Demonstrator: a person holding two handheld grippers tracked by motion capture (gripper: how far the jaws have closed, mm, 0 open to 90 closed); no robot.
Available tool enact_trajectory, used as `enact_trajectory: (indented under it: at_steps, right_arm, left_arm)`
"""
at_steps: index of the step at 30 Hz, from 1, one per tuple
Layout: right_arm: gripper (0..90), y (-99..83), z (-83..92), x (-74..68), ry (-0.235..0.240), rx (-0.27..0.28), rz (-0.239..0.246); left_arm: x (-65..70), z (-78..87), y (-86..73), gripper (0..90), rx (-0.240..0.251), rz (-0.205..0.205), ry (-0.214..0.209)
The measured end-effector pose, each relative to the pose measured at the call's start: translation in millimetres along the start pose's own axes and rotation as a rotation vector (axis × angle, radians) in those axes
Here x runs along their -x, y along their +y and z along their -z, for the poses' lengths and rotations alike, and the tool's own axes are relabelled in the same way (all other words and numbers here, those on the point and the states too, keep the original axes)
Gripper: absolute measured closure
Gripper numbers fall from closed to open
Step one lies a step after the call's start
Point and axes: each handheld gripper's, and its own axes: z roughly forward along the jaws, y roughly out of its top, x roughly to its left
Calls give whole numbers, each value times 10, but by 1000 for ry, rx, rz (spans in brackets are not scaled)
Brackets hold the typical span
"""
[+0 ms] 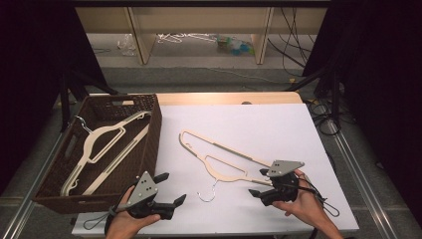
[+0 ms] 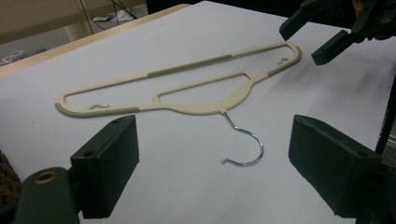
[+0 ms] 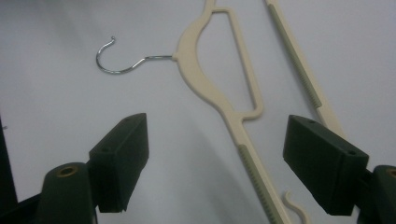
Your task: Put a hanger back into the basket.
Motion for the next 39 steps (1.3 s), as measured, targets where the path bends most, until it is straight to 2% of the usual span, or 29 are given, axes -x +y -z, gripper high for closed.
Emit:
enact_trajectory:
  at_steps: [1,3,5,6,7,14,15,17,19,23,26,27,29,33,34,38,39]
  right_arm:
    - [249,5,-38,12,-4,-5,5]
    - [252,11,-90,34,7,-28,9]
    - [270,9,-151,50,0,-24,24]
    - [281,18,-160,63,15,-48,17]
    - [291,14,-201,81,5,-43,20]
    - [361,8,-368,247,25,-106,-23]
    - [385,8,-372,278,46,-125,-27]
    - [406,-5,-402,312,41,-117,-26]
    - [411,-11,-412,345,53,-144,-59]
    - [473,-38,-424,384,71,-185,-53]
    - [520,-36,-415,398,73,-198,-26]
    - [551,-30,-416,384,63,-208,0]
    - [595,-14,-405,369,71,-235,29]
    - [727,12,-369,335,114,-284,98]
    - [735,12,-369,333,123,-282,106]
    - [737,15,-370,326,128,-294,100]
    - [734,15,-374,331,134,-295,101]
  left_arm:
    - [0,-1,0,161,-3,2,11]
    - [3,-11,0,162,1,2,4]
    - [11,-20,-7,162,-2,0,-8]
    - [17,-22,-9,162,-5,4,-3]
    - [16,-25,-10,162,-6,1,-3]
    - [26,-48,-30,163,-14,1,-11]
    - [25,-48,-32,163,-15,3,-13]
    - [25,-44,-29,166,-9,8,-12]
    - [27,-44,-23,168,-4,9,-14]
    - [31,-51,-30,170,-6,-4,-17]
    - [31,-59,-32,173,-7,-5,-19]
    - [32,-58,-32,177,-8,-7,-24]
    - [42,-61,-35,179,-10,-3,-26]
    - [44,-60,-38,180,-19,-11,-24]
    - [39,-60,-37,181,-22,-21,-26]
    - [54,-67,-39,185,-22,-5,-30]
    - [56,-70,-37,186,-23,-14,-33]
